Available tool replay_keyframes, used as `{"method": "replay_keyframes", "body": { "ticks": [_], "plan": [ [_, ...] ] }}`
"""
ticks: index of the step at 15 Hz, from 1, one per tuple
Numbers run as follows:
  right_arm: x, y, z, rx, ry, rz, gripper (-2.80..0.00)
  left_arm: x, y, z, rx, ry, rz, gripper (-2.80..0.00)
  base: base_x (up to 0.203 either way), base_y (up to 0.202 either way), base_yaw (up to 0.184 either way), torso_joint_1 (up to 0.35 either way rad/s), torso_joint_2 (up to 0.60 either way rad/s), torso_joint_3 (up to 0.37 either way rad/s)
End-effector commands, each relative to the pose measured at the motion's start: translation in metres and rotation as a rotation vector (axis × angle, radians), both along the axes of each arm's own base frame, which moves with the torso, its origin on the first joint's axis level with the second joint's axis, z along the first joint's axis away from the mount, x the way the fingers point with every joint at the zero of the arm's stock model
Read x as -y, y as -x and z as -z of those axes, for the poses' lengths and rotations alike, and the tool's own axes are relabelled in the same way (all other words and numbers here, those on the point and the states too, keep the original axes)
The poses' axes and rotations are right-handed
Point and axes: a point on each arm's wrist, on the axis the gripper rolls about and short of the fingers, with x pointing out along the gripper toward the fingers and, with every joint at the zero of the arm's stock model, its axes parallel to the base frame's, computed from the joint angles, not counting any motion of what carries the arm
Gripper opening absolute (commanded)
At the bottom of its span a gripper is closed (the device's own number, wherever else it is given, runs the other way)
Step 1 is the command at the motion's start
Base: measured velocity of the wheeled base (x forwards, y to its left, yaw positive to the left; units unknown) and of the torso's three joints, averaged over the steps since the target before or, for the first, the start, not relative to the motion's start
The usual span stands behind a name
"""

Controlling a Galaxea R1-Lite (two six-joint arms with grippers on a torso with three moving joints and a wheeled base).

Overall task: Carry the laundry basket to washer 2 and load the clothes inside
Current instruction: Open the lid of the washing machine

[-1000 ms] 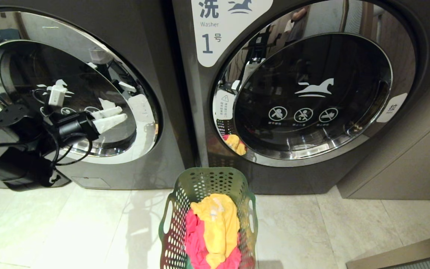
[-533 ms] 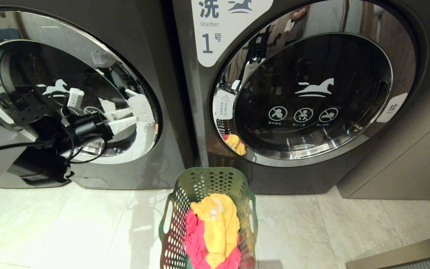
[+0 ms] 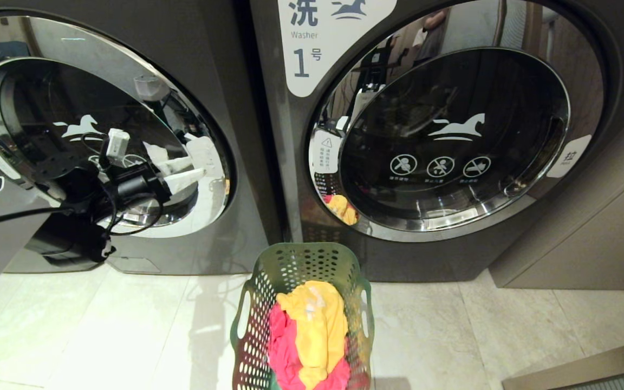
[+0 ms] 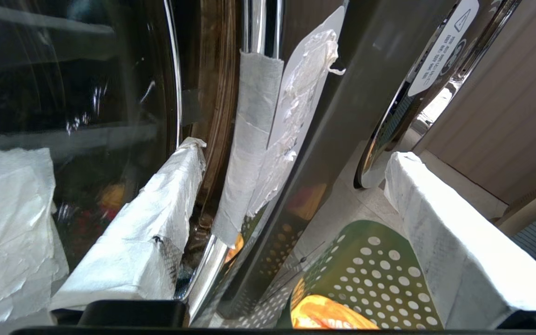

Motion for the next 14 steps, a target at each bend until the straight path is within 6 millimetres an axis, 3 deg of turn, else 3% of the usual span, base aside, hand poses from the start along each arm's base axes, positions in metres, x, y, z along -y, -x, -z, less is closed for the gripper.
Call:
{"method": "replay_keyframes", "body": {
  "ticks": [1,14],
  "plan": [
    [0.000,0.000,0.000,0.000,0.000,0.000,-2.80,0.002,-0.003,0.002,0.005,-0.002,0.011,0.00,0.000,0.000,0.000,0.000,0.00,0.000],
    [0.000,0.000,0.000,0.000,0.000,0.000,-2.80,0.010,0.009,-0.015,0.030,-0.031,0.086,0.00,0.000,0.000,0.000,0.000,0.00,0.000]
  ]
}}
